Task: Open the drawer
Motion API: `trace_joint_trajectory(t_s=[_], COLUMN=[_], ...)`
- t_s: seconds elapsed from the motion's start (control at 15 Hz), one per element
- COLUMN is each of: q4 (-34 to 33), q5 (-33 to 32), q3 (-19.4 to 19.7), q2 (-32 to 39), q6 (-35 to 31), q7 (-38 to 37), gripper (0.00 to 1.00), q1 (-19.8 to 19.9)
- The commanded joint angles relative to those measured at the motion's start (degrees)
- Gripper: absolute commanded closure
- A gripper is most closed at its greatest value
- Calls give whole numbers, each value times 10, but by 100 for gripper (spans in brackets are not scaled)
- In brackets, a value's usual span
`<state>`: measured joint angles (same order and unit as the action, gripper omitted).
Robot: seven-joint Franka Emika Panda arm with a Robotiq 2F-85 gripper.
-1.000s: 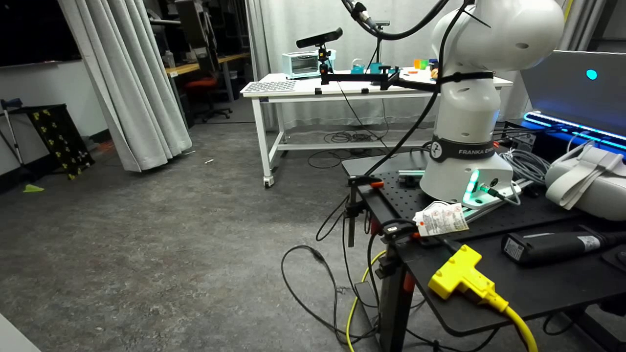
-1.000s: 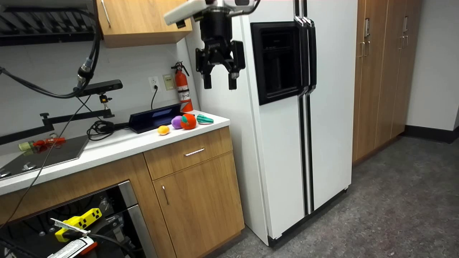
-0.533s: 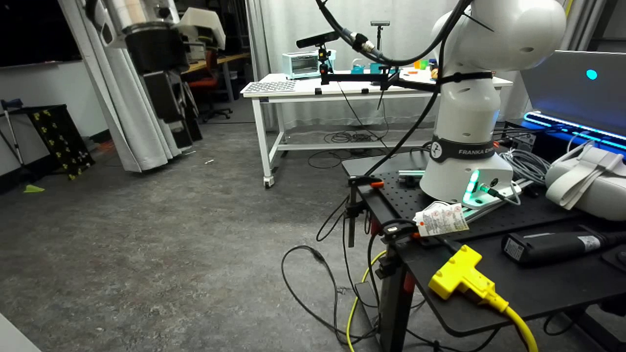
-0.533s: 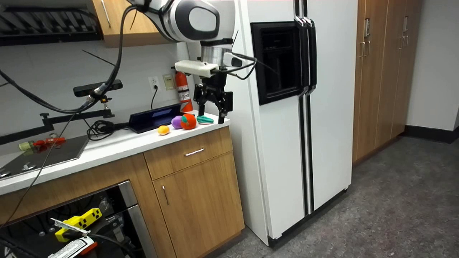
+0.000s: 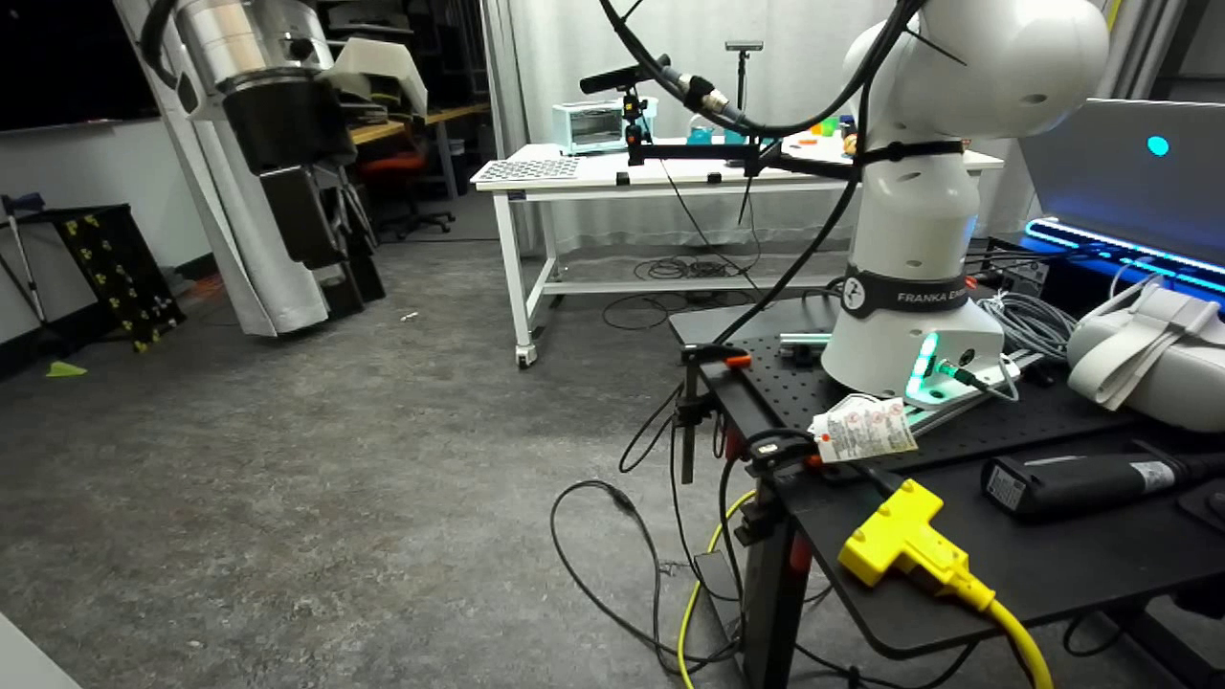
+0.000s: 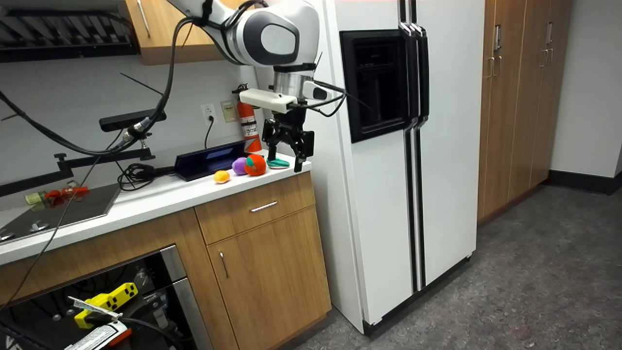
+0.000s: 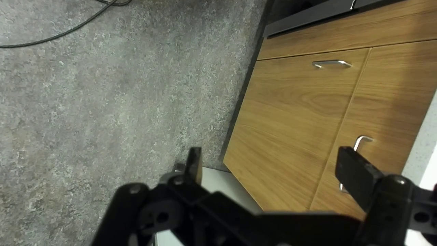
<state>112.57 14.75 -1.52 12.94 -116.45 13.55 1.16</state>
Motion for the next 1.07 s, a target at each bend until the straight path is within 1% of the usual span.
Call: trace_joint_trajectory(t_s=[0.0, 0.27, 0.47, 0.73, 1.0], q4=[-8, -37, -66, -107, -137], q5=[-3, 1, 16, 30, 57], q3=[-3, -16, -36, -72, -109], q2=[22, 84, 134, 190, 226], q6=[-12, -67, -105, -124, -121], q7=[17, 48, 65, 86, 111], gripper=[0, 0, 0, 0, 0], q1=[4, 1, 7, 12, 19])
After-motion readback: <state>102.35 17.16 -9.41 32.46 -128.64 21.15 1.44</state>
